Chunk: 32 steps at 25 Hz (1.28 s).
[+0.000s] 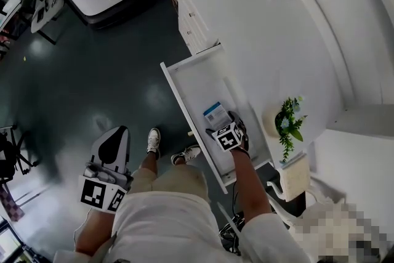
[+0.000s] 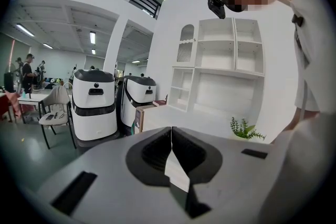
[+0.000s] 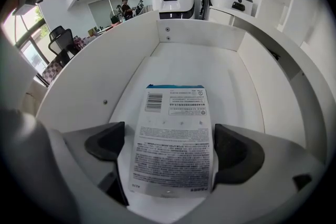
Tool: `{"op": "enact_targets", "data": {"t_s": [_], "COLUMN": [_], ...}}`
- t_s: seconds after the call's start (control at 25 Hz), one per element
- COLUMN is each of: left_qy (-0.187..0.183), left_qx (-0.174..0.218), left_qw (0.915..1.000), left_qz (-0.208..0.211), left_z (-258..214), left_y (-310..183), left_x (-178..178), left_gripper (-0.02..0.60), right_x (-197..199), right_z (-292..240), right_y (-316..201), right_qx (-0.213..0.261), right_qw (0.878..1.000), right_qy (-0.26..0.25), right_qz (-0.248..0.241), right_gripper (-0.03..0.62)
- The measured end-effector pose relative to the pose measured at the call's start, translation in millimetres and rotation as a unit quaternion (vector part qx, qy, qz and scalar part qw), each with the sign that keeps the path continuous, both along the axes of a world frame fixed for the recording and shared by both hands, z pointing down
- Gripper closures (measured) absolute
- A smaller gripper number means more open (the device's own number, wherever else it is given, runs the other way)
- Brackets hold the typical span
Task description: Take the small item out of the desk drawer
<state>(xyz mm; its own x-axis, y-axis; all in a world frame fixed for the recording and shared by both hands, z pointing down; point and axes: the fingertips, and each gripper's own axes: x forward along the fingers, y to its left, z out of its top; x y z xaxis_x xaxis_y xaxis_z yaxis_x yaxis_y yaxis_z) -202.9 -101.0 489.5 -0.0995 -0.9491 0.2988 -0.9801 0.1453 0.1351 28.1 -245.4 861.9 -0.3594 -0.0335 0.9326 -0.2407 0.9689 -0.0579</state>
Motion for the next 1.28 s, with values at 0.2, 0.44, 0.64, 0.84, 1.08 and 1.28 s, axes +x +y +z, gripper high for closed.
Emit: {"op": "enact_targets", "data": {"t_s": [0.2,0.44,0.64,0.84,1.08,1.28], "left_qy": [0.001,0.001,0.004,0.005,-0.008,-0.028], "left_qx": [0.005,0.010,0.011,0.020,0.042,0.053], "left_qw": [1.0000,0.9999,0.9997,0.9992,0.9981,0.9977], "left_qz": [0.003,0.011,0.022,0.035,0.045,0.033], "left_z": [-2,-6,-6,-12,-30,-46], "left_y": [-2,-1,5,7,8,10], "left_x": [4,11,17,21,24,1], "left_gripper": [0.565,0.565,0.565,0.565,0.565,0.565], "right_x": [-1,0,0,-1,4,9], "right_z": [0,0,-2,-4,-6,-10], "right_y": [1,2,2,9,19,27], "right_qx": [0.001,-0.002,0.002,0.003,-0.001,-0.014], "right_qw": [1.000,1.000,1.000,0.999,0.999,0.997], "right_qy": [0.004,0.001,0.006,0.031,0.025,0.029], "right_qz": [-0.001,-0.004,-0.001,0.013,0.034,0.064], "right_gripper": [0.075,0.072,0.074,0.088,0.148,0.149]}}
